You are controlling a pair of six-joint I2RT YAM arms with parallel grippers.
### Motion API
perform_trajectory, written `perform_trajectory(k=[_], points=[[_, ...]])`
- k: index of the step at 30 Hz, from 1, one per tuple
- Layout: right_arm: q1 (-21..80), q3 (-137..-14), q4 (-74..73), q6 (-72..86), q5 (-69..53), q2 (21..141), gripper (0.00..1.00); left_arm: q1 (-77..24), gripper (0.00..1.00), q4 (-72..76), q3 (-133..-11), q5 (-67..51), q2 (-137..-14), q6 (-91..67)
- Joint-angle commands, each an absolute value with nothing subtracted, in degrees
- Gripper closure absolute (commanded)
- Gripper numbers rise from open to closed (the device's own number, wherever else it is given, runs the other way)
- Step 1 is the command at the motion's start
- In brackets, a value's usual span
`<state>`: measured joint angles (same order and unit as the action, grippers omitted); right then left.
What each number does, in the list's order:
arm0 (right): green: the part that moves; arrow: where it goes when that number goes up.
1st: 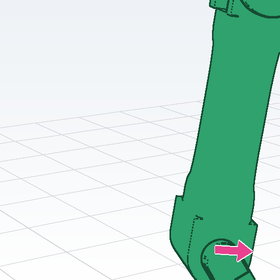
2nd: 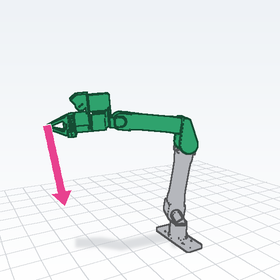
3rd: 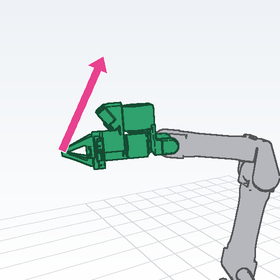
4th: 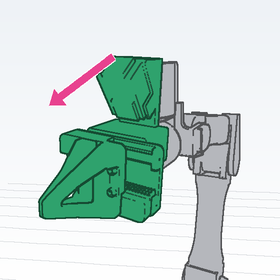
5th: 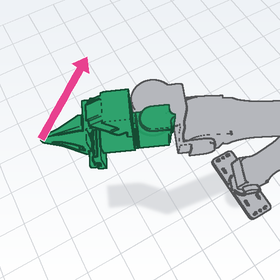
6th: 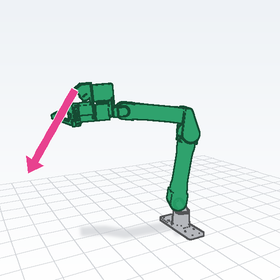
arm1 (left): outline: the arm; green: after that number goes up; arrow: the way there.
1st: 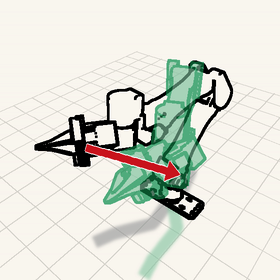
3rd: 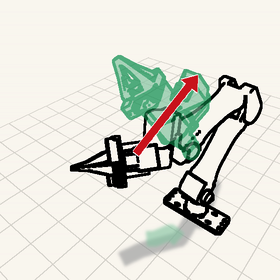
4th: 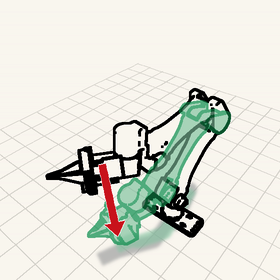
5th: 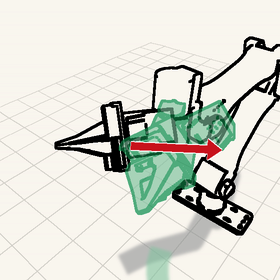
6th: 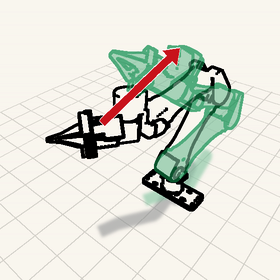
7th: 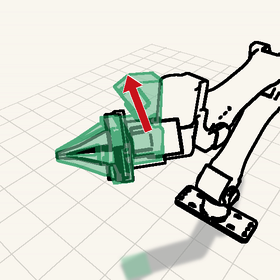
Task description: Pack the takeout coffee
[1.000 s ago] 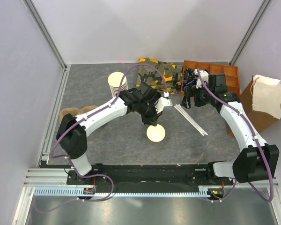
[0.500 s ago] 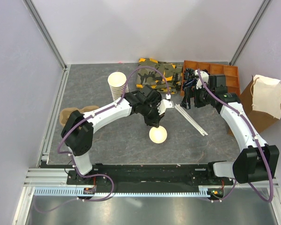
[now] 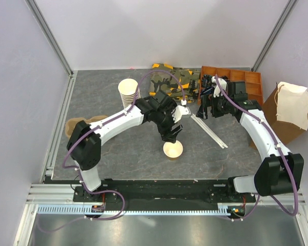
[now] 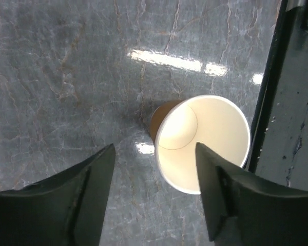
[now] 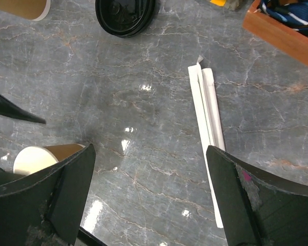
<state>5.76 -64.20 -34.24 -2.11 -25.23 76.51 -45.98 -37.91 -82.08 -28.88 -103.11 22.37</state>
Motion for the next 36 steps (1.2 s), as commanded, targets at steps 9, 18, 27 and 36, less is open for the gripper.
perform_trajectory(k=[9, 18, 27, 36], points=[[13.1, -79.4, -25.7, 3.9, -16.9, 92.4, 0.02, -32.5, 0.00, -41.8, -107.2, -31.3, -87.2, 5.6], [22.5, -95.0, -28.2, 3.8, -2.8, 109.7, 0.08, -21.4, 0.00, -34.7, -102.2, -29.7, -77.4, -3.7], [24.5, -105.6, -33.0, 1.0, 1.5, 121.5, 0.32, -17.0, 0.00, -32.5, -90.3, -34.3, -72.7, -7.6], [24.9, -107.6, -34.1, 0.4, 1.6, 125.9, 0.45, -15.6, 0.00, -32.2, -89.0, -34.2, -73.4, -7.9]])
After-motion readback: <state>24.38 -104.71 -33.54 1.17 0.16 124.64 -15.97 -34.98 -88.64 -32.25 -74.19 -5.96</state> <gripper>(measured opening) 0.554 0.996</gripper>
